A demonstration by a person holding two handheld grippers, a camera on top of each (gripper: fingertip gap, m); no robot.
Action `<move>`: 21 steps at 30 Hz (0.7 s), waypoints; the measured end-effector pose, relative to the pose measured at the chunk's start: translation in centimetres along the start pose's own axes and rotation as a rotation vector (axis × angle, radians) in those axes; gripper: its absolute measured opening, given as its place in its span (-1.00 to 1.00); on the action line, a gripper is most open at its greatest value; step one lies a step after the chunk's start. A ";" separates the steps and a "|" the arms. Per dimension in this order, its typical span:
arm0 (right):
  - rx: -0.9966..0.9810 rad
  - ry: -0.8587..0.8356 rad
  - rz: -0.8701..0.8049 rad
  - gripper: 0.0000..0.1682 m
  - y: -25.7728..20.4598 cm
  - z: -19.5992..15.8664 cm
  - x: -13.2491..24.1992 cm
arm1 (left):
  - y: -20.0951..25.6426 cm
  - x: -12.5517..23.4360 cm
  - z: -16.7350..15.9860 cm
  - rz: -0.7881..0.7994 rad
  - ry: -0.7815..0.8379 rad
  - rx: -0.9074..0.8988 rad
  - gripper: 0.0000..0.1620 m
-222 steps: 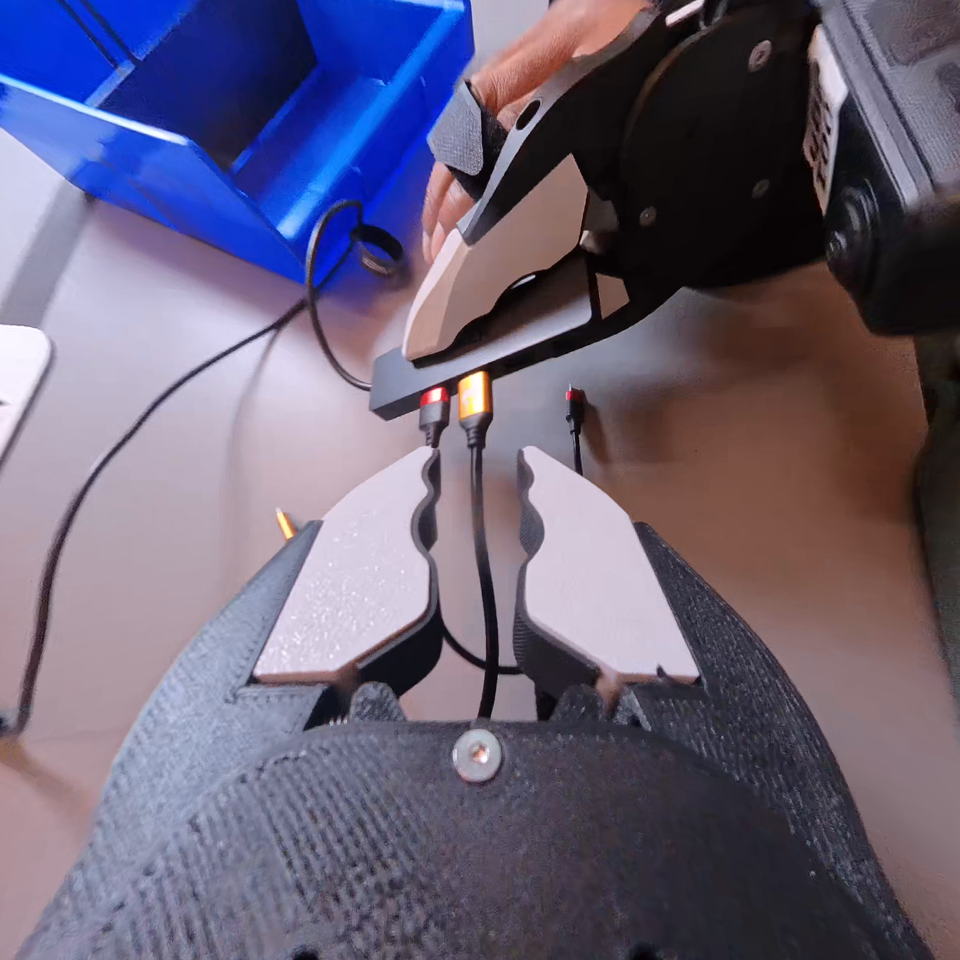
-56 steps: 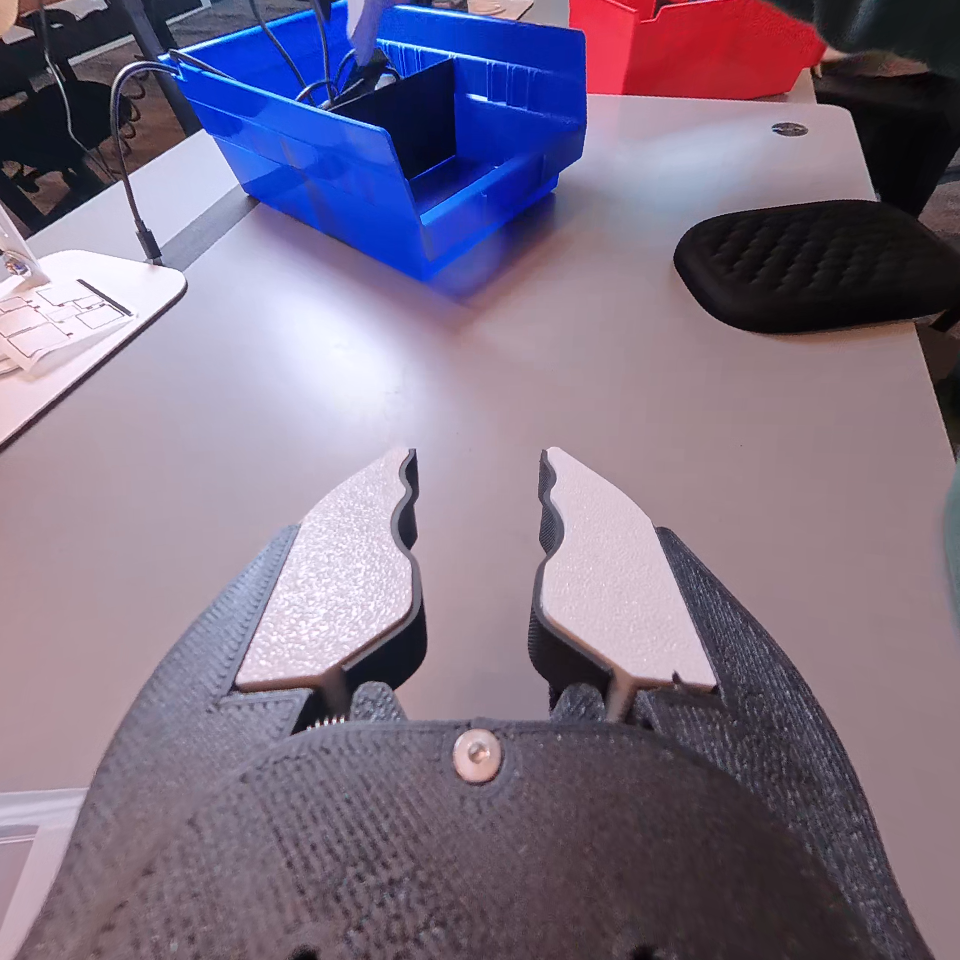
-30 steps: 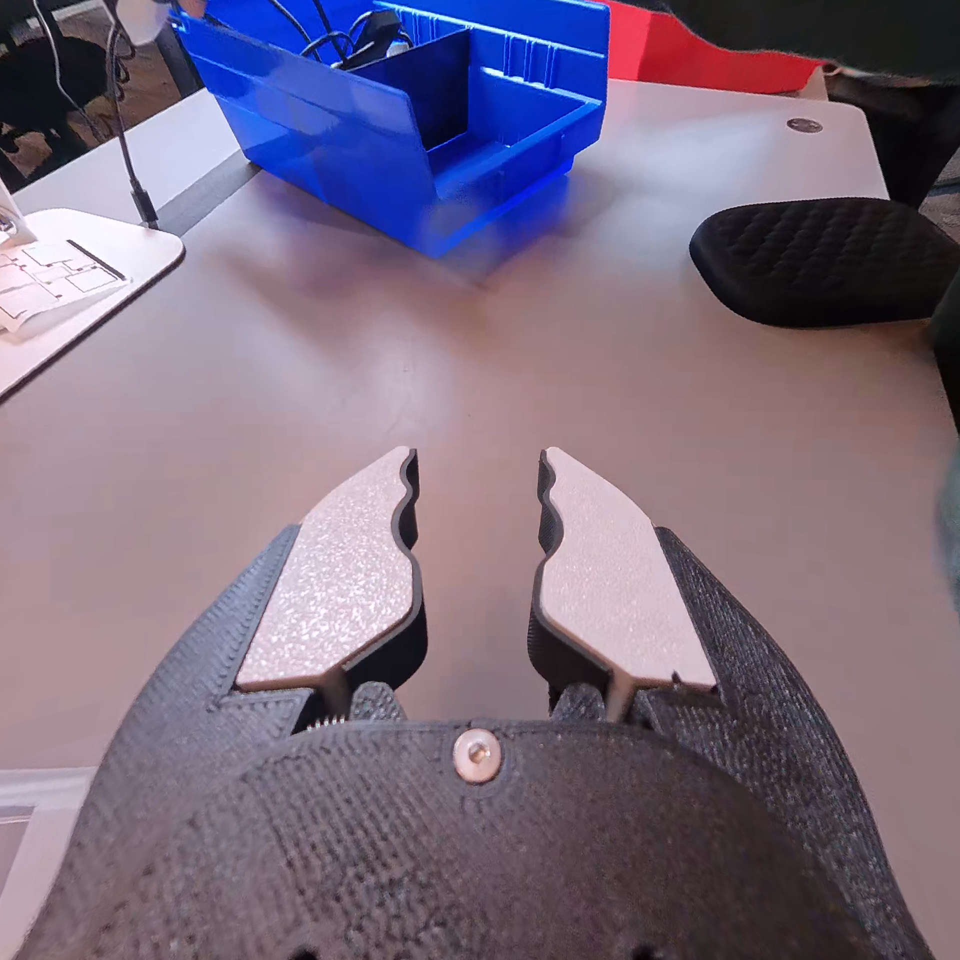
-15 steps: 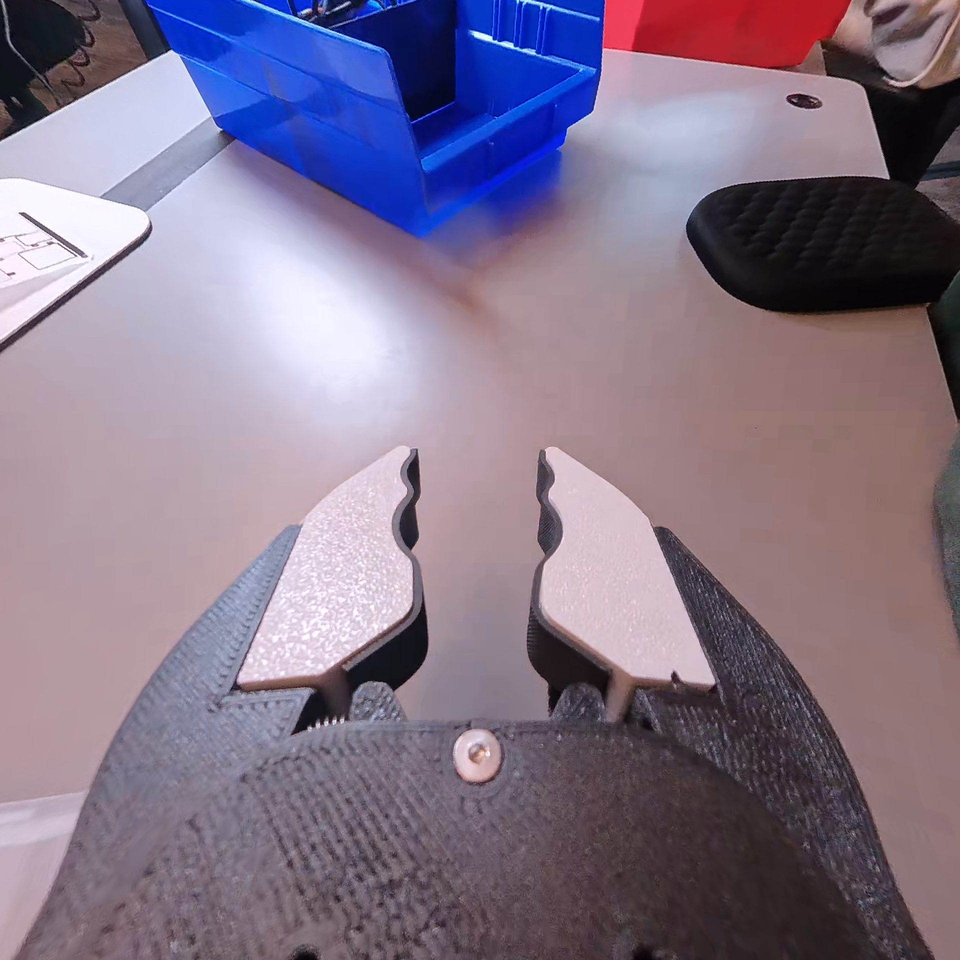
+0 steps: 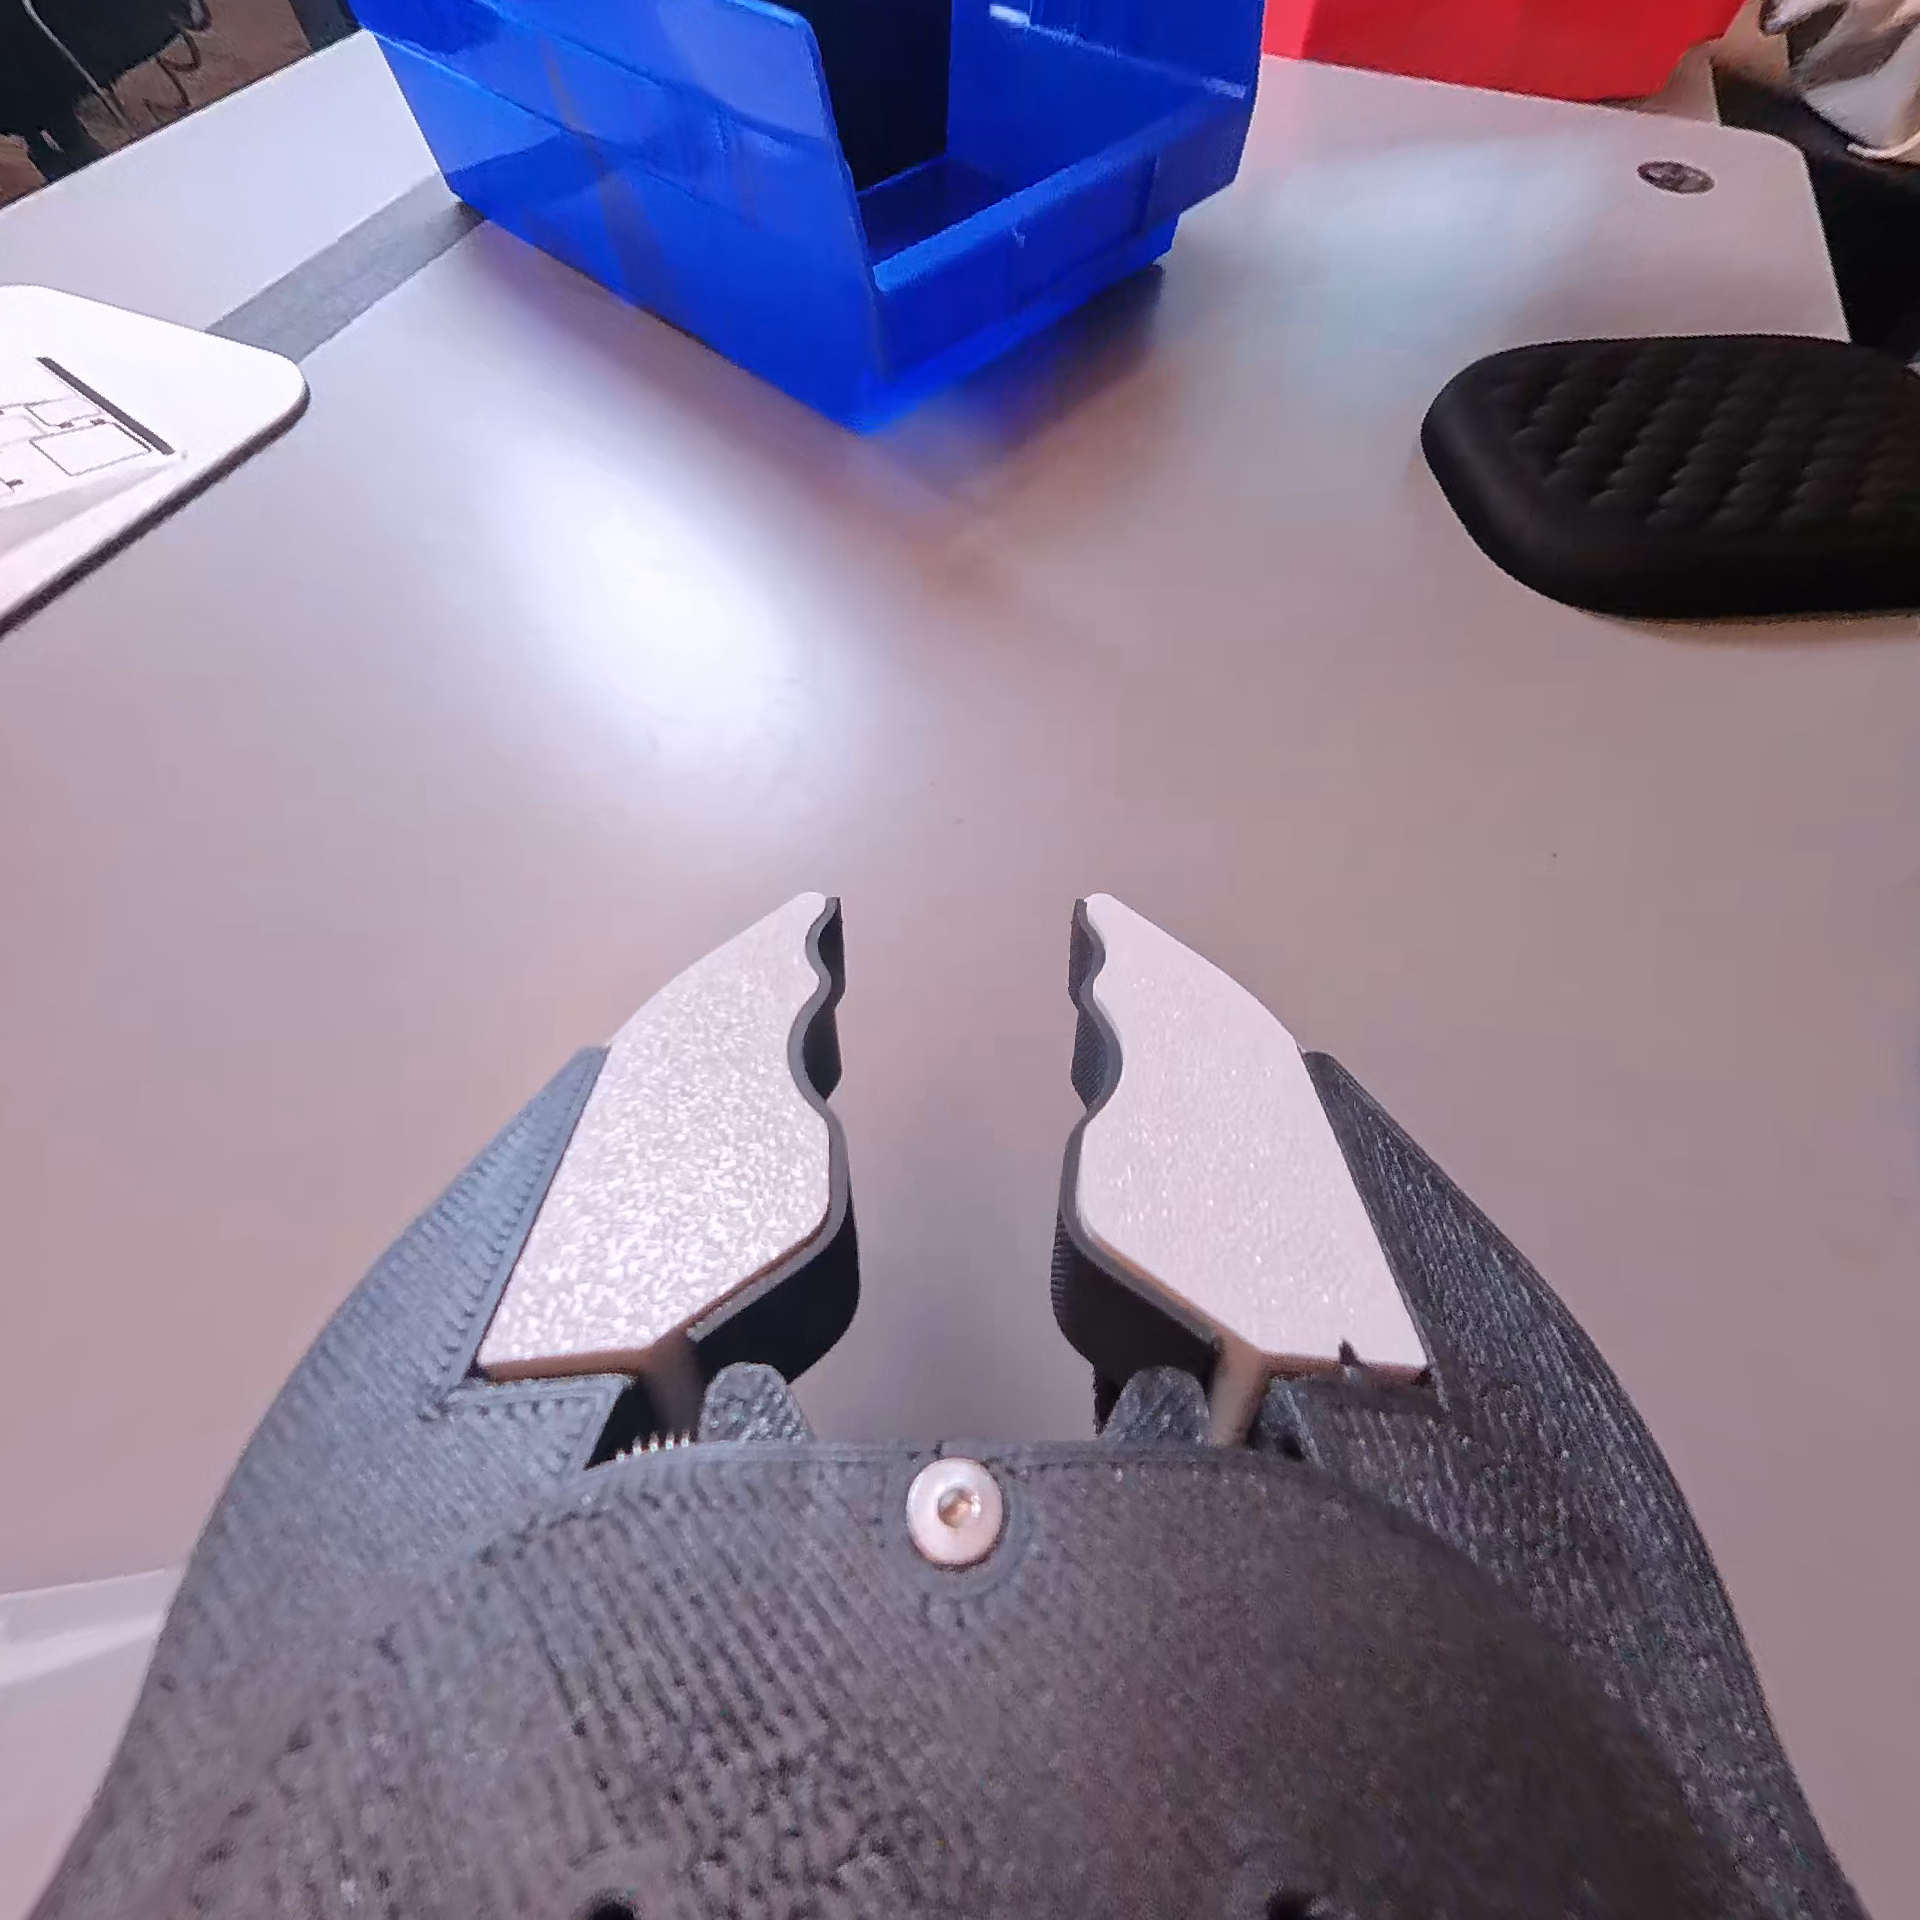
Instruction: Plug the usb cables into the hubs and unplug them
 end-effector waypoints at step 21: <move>-1.009 1.429 0.043 -0.33 -10.6 10.7 22.8 | -1.5 3.7 4.9 0.158 0.253 -0.050 -0.50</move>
Point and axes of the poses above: each gripper's, where its closed fingertips meet, x back along the fingers, z out of its top, y = z × x across the jaws, the point moved 1 cm from there along x, back along the fingers, and after that the axes turned 2 degrees about z, right-handed, at the moved point
